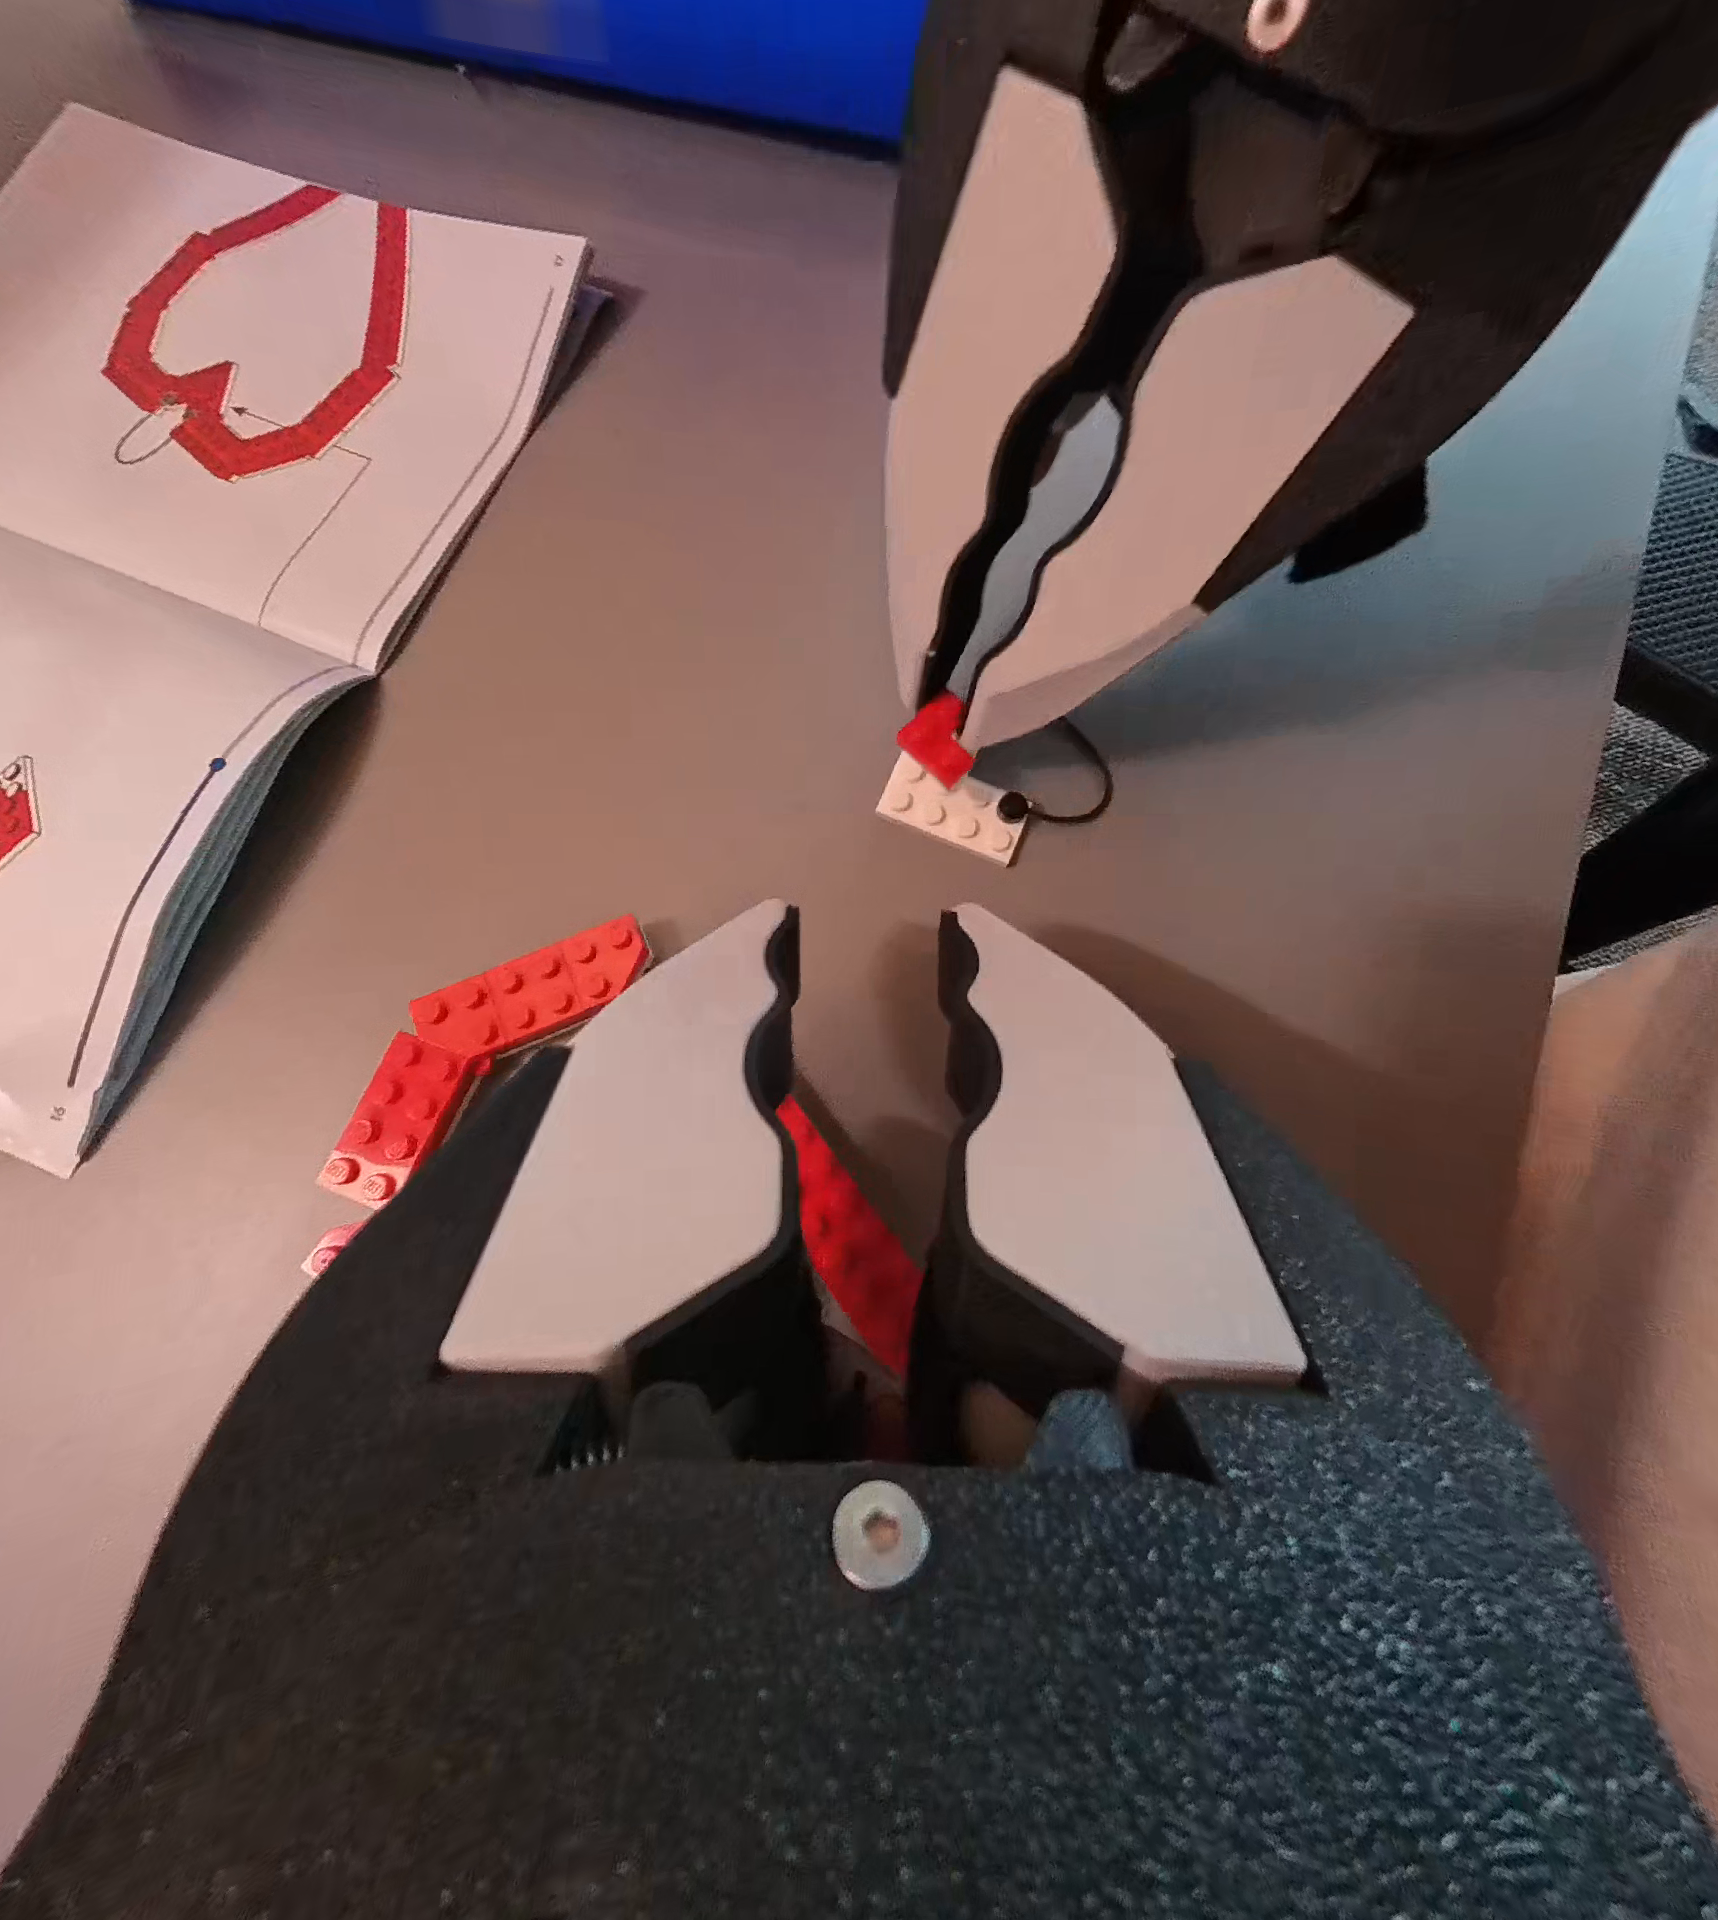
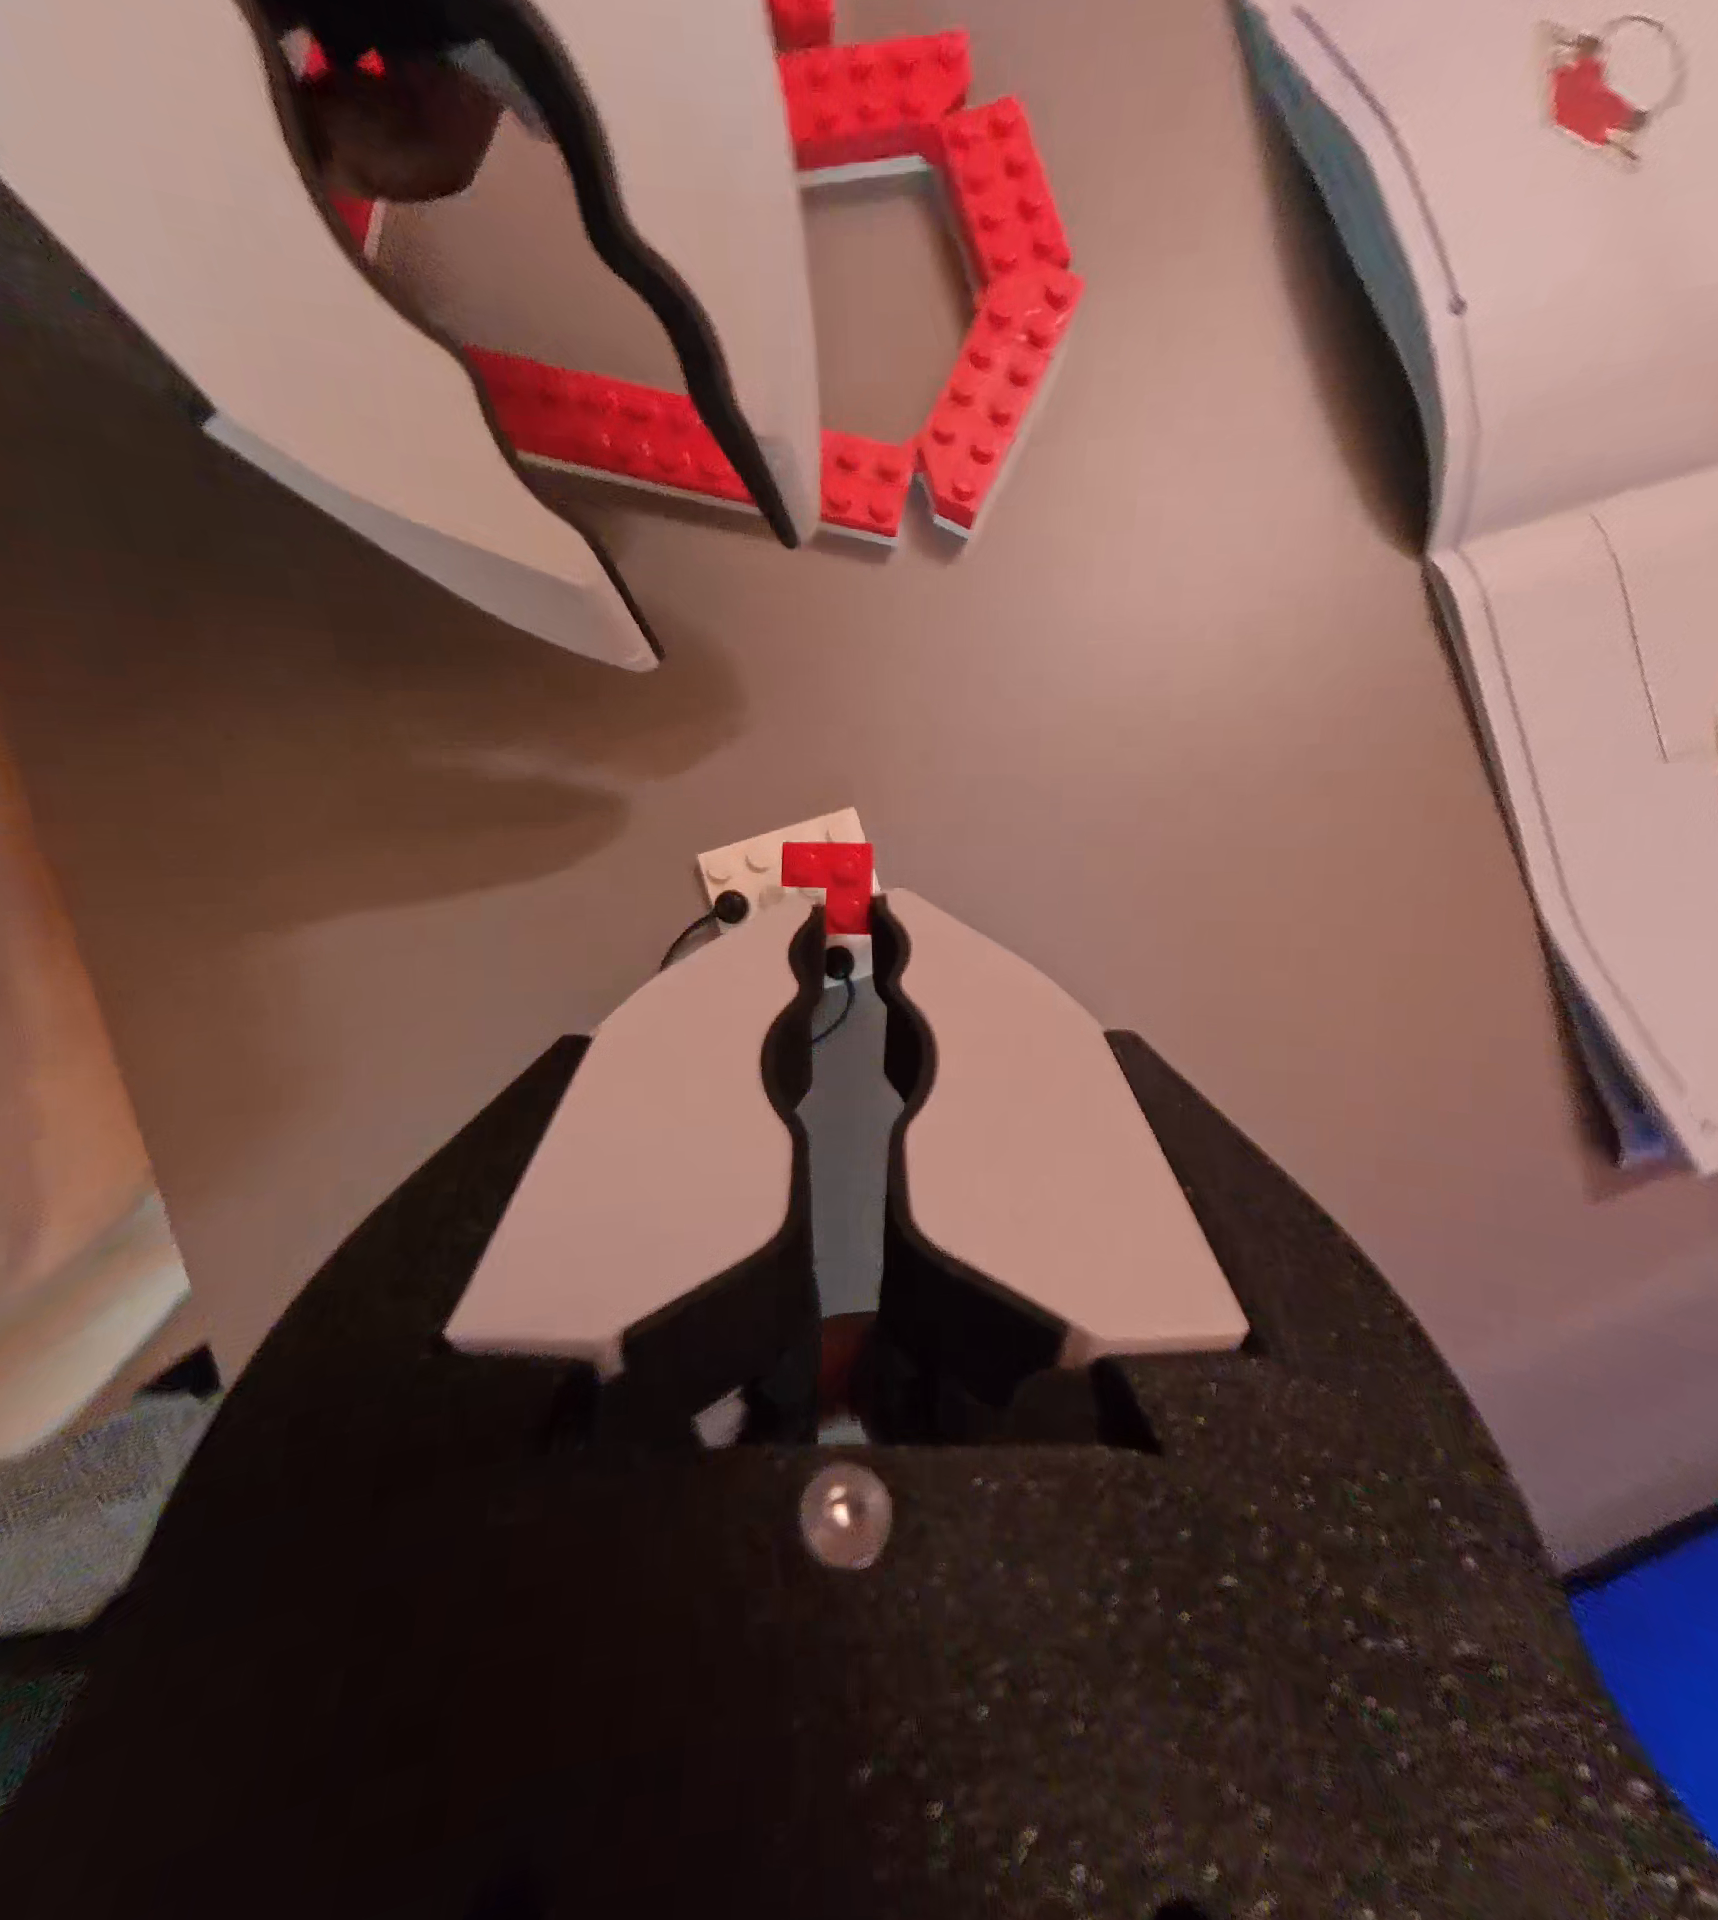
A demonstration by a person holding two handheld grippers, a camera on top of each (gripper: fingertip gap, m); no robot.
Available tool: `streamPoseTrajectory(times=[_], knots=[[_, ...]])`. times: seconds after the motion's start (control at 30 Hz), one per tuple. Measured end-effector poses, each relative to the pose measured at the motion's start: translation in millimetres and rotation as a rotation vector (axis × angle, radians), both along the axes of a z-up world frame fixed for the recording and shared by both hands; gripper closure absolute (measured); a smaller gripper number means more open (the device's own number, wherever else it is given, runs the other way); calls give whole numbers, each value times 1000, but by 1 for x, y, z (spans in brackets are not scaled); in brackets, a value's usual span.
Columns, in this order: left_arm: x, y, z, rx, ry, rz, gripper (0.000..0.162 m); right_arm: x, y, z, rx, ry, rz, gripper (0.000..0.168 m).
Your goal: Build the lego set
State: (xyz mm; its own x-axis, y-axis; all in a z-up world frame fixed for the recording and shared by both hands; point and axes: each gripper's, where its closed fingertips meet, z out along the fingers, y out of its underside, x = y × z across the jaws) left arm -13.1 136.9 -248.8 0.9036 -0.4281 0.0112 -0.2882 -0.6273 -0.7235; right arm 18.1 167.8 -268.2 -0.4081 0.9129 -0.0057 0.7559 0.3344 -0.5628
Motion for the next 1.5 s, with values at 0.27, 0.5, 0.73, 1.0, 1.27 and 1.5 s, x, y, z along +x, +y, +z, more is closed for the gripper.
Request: streamPoseTrajectory(times=[0.27, 0.5, 0.73, 1.0, 1.27, 1.5], knots=[[-5, -2, -3, 3, -7, 35, 138, -5, -2, -6, 58, -121, 270, 160], [-3, -2, -5, -1, 6, 30, 138, -6, -3, -9, 66, -143, 310, 160], [-3, -1, -5, 1, 7, 23, 138, -5, -2, -9, 72, -154, 314, 160], [-3, -2, -6, 2, 7, 21, 138, -6, -2, -10, 76, -175, 339, 160], [-4, -3, -7, 1, 3, 22, 138, -6, -3, -10, 74, -185, 349, 160], [-4, -3, -7, 4, 1, 22, 138, -5, -7, -10, 77, -188, 377, 158]])
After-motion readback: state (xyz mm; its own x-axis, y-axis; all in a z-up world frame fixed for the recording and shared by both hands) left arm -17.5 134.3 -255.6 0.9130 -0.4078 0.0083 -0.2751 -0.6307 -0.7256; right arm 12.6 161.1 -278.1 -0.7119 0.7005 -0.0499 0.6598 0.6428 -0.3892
